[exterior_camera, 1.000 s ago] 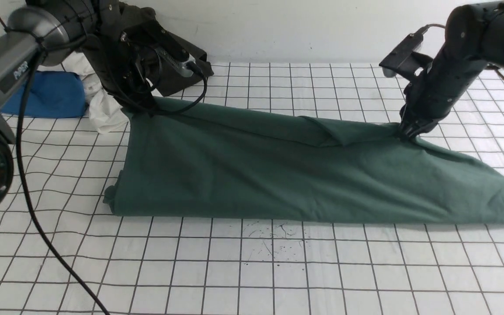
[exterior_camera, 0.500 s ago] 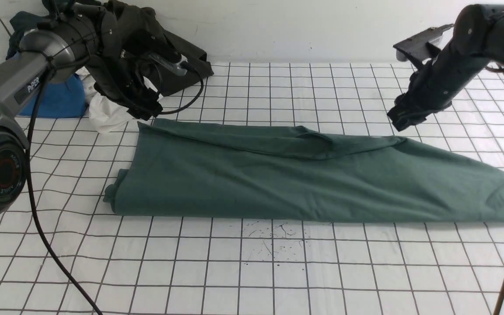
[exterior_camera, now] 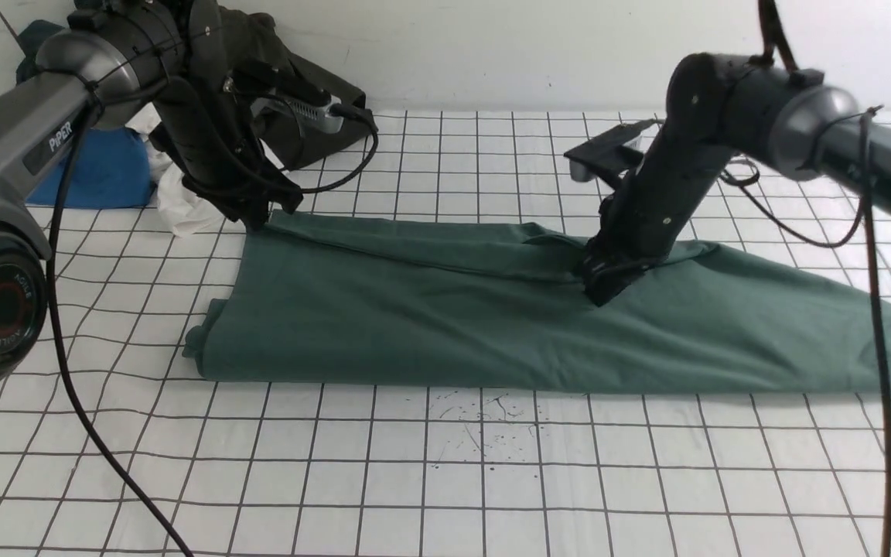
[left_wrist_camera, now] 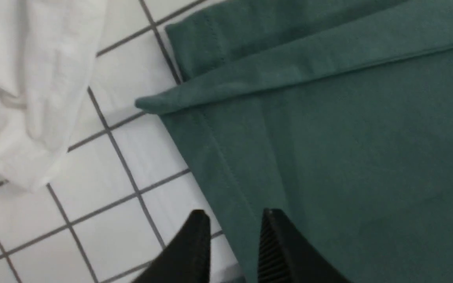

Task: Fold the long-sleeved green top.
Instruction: Use the right arm to clamp the right edge of the fabric

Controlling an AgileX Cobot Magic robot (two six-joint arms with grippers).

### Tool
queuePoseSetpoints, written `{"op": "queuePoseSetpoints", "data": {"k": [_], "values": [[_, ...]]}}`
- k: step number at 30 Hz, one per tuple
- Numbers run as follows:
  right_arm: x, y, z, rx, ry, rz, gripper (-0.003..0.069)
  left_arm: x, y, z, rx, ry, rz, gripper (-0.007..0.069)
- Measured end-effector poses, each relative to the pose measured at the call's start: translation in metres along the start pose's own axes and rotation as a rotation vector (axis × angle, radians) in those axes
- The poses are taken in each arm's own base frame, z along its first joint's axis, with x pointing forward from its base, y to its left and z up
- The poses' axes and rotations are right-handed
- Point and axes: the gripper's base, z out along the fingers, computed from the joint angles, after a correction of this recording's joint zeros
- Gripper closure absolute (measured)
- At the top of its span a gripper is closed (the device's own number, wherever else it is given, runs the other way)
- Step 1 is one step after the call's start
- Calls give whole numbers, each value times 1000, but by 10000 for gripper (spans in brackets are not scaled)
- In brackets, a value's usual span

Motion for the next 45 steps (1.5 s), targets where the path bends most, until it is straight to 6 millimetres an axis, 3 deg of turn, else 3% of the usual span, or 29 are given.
{"op": "queuePoseSetpoints", "data": {"k": [1, 4, 14, 19, 21, 22, 23, 26, 30, 32, 33, 35, 36, 38, 40, 45], "values": [[-2, -4, 9, 32, -20, 25, 566, 1, -2, 0, 13, 17, 20, 576], [-6, -12, 12, 100, -84, 89, 602, 3, -4, 0, 36, 37, 45, 623], [-25, -49, -6, 304, -414, 372, 621, 4, -6, 0, 65, 46, 52, 632], [-15, -71, -38, 370, -365, 447, 621, 4, -6, 0, 65, 46, 51, 632], [-3, -79, -78, 418, -306, 447, 621, 4, -7, 0, 68, 45, 50, 632], [-1, -81, -82, 422, -304, 453, 621, 4, -7, 0, 68, 45, 50, 632], [8, -84, -109, 441, -280, 456, 621, 4, -7, 0, 77, 42, 46, 632], [34, -89, -163, 440, -252, 487, 621, 3, -9, 0, 99, 33, 38, 632], [71, -93, -197, 339, -272, 534, 621, 2, -12, -1, 129, 20, 52, 632], [89, -94, -200, 292, -261, 557, 621, 2, -13, -1, 138, 16, 56, 632], [111, -90, -197, 238, -240, 581, 621, 1, -14, -1, 148, 12, 53, 632], [135, -87, -192, 225, -227, 619, 621, 1, -14, -1, 152, 10, 54, 632], [138, -87, -191, 225, -226, 623, 621, 1, -14, -1, 152, 10, 54, 632], [174, -83, -181, 241, -217, 693, 621, 1, -14, -1, 154, 9, 57, 632], [197, -80, -170, 249, -201, 741, 621, 1, -15, -1, 156, 8, 57, 632], [238, -84, -136, 248, -144, 843, 566, 1, -16, -1, 165, 4, 54, 632]]}}
